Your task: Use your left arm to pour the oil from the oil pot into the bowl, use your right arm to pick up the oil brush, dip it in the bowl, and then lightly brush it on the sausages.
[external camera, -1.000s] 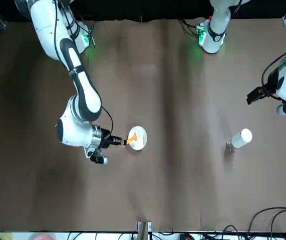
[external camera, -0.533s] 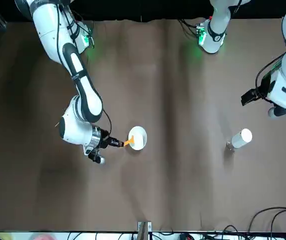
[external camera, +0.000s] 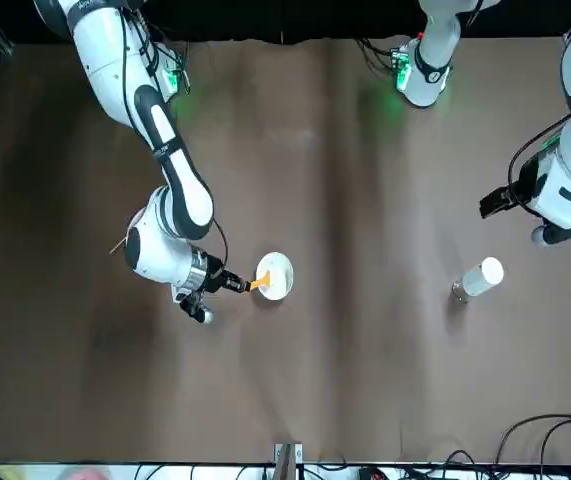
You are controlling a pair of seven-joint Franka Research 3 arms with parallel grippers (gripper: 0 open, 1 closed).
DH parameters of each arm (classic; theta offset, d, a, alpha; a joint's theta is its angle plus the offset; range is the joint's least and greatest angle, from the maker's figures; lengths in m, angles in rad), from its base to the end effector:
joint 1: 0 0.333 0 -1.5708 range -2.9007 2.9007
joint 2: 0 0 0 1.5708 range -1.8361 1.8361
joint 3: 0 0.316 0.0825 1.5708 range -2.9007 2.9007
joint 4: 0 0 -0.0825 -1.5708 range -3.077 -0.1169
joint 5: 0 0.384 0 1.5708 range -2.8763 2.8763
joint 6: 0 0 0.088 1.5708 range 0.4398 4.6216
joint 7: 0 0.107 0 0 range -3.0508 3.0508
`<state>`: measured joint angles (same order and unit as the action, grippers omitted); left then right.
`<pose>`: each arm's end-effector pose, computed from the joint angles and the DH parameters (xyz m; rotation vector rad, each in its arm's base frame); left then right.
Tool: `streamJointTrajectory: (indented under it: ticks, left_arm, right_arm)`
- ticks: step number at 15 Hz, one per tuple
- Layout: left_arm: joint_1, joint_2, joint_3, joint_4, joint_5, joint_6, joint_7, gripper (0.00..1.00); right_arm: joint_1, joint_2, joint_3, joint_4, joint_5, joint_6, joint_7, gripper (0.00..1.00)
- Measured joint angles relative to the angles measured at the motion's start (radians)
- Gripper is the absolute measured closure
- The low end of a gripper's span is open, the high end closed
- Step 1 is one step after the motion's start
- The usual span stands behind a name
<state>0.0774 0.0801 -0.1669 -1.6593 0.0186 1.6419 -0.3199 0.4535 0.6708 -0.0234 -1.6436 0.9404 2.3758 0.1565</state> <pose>0.5750 -0.0466 0.5438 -3.0933 -0.3543 0.1454 0.6289 0.3003 0.2318 -2.4502 0.4997 0.1691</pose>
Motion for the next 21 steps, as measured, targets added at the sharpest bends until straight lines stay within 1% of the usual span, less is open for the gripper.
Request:
streamJointTrajectory:
  ticks: [1,2,4,6,7,10,12,14,16,19,20,21]
  left_arm:
    - [-0.006,0.000,-0.001,0.005,0.000,0.000,0.000,0.00]
    - [-0.014,0.000,-0.002,0.007,0.000,0.000,0.000,0.00]
    - [-0.025,0.000,-0.002,0.008,0.000,0.000,0.000,0.00]
    - [-0.026,0.000,-0.002,0.008,0.000,0.000,0.000,0.00]
    - [-0.026,0.000,-0.002,0.008,0.000,0.000,0.000,0.00]
    - [-0.026,0.005,-0.001,0.008,0.000,0.000,-0.001,0.00]
    - [-0.026,0.006,-0.001,0.008,0.000,0.000,-0.001,0.00]
    - [-0.026,0.007,-0.001,0.008,0.000,0.000,-0.001,0.00]
    - [-0.026,0.010,-0.001,0.008,0.000,0.000,-0.001,0.00]
    - [-0.026,0.013,-0.001,0.008,0.000,0.000,-0.001,0.00]
    - [-0.026,0.013,-0.001,0.008,0.000,0.000,-0.001,0.00]
    - [-0.026,0.013,-0.001,0.008,0.000,0.000,-0.001,0.00]
  right_arm:
    - [0.000,0.000,0.000,-0.002,0.000,0.000,0.003,0.93]
    - [0.000,0.000,0.000,-0.002,0.000,0.000,0.006,0.86]
    - [0.000,0.000,-0.001,-0.002,0.000,0.000,0.008,0.69]
    - [0.000,0.000,-0.003,-0.002,0.000,0.000,0.009,0.67]
    - [0.000,0.000,-0.004,-0.002,0.000,0.000,0.009,0.61]
    - [-0.003,-0.005,-0.009,0.000,0.001,-0.025,0.013,0.60]
    - [-0.022,-0.016,-0.019,0.005,0.000,-0.087,0.012,0.60]
    - [-0.061,-0.039,-0.035,0.016,-0.022,-0.167,0.009,0.60]
    - [-0.115,-0.073,-0.044,0.033,-0.093,-0.261,0.008,0.60]
    - [-0.208,-0.143,-0.048,0.064,-0.256,-0.420,0.001,0.59]
    - [-0.238,-0.167,-0.049,0.073,-0.306,-0.470,-0.015,0.58]
    - [-0.267,-0.192,-0.049,0.080,-0.340,-0.518,-0.039,0.58]
